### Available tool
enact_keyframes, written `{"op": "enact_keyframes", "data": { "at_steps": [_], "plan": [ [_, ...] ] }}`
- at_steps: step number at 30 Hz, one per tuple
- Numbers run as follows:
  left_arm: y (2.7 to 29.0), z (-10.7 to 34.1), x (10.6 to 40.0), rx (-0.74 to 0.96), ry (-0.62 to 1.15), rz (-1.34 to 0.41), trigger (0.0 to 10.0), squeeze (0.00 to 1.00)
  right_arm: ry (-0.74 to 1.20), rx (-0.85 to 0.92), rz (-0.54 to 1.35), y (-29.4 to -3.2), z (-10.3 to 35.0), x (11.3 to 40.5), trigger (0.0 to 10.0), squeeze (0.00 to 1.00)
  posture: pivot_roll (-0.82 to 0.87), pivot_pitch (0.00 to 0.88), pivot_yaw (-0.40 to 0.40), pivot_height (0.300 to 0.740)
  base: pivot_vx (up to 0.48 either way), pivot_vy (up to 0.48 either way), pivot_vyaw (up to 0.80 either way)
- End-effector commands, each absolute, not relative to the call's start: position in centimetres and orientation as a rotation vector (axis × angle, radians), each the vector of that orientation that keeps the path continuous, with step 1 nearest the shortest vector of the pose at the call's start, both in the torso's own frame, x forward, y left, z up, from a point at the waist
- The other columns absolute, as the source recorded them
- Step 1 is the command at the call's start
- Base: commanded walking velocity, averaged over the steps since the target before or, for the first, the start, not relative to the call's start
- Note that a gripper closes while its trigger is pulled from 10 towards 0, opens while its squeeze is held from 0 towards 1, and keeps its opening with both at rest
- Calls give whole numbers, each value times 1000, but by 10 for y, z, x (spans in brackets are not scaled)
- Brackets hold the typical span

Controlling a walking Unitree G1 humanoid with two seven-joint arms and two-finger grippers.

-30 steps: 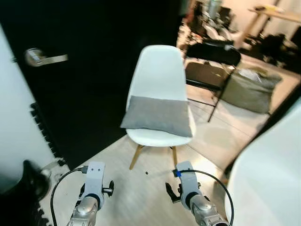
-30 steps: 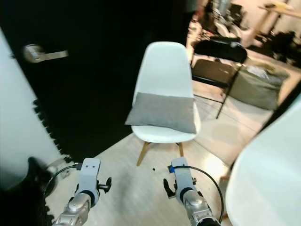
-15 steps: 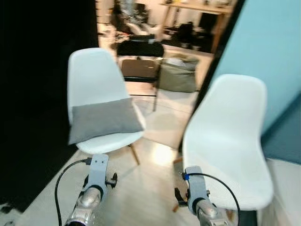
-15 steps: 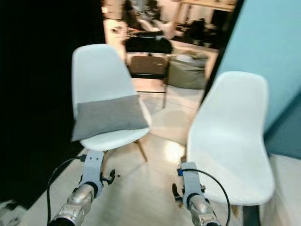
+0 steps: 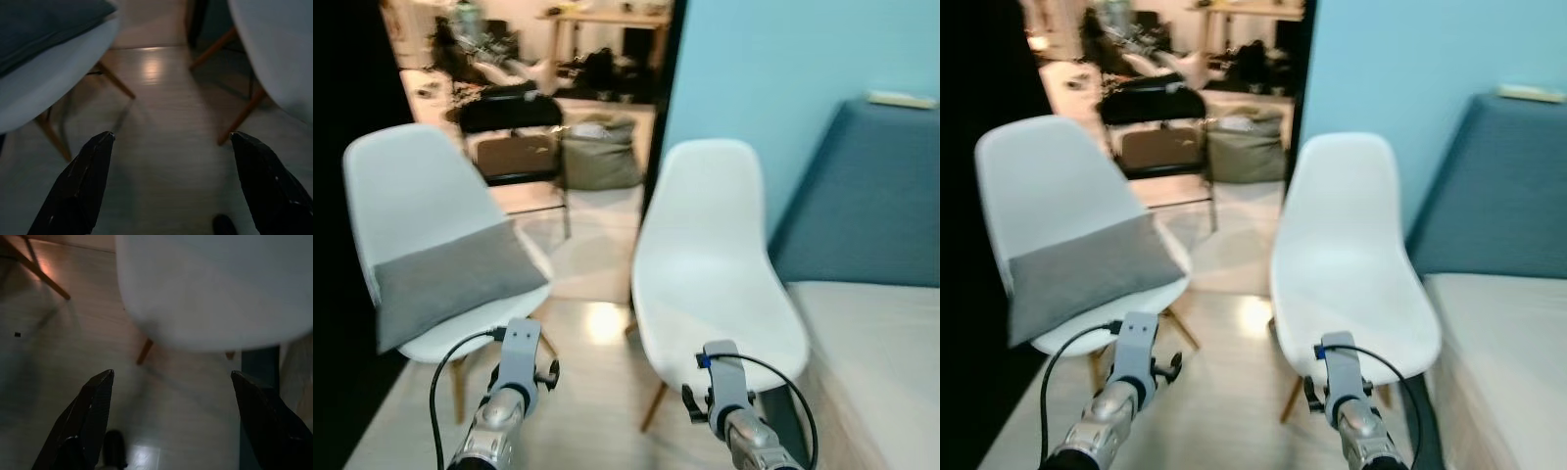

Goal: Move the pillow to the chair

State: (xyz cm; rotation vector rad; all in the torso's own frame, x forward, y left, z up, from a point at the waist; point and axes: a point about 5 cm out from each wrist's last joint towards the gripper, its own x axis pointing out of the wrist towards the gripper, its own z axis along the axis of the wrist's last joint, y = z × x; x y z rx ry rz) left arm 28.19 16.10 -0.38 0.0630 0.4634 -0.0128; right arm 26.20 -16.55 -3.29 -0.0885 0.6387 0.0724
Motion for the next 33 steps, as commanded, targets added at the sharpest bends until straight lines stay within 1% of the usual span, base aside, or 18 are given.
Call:
{"op": "enact_keyframes", "data": {
  "at_steps": [1,2,6,13,21,22,33],
  "plan": [
    [162,-7,280,56,483,-10,10000,0,662,-85,77,-164,-36,260,10000,0,85,3,-27,740,0,0,-800],
    [162,-6,280,54,478,-9,10000,0,650,-82,85,-163,-34,261,10000,0,87,2,-30,740,0,0,-800],
    [161,-4,282,52,467,-2,10000,0,642,-123,134,-160,-31,266,10000,0,86,0,-37,740,0,0,0],
    [162,-3,284,17,461,14,10000,0,627,-120,165,-155,-26,272,10000,0,82,0,-48,740,0,0,0],
    [160,-7,281,16,480,19,10000,0,627,-133,179,-156,-26,272,10000,0,72,0,-48,740,0,-449,0],
    [159,-7,281,-7,479,28,10000,0,628,-134,178,-157,-26,271,10000,0,71,0,-49,740,0,-398,0],
    [162,-6,284,2,482,38,10000,0,634,-143,190,-158,-27,271,10000,0,67,0,-46,740,0,0,0]
  ]
}}
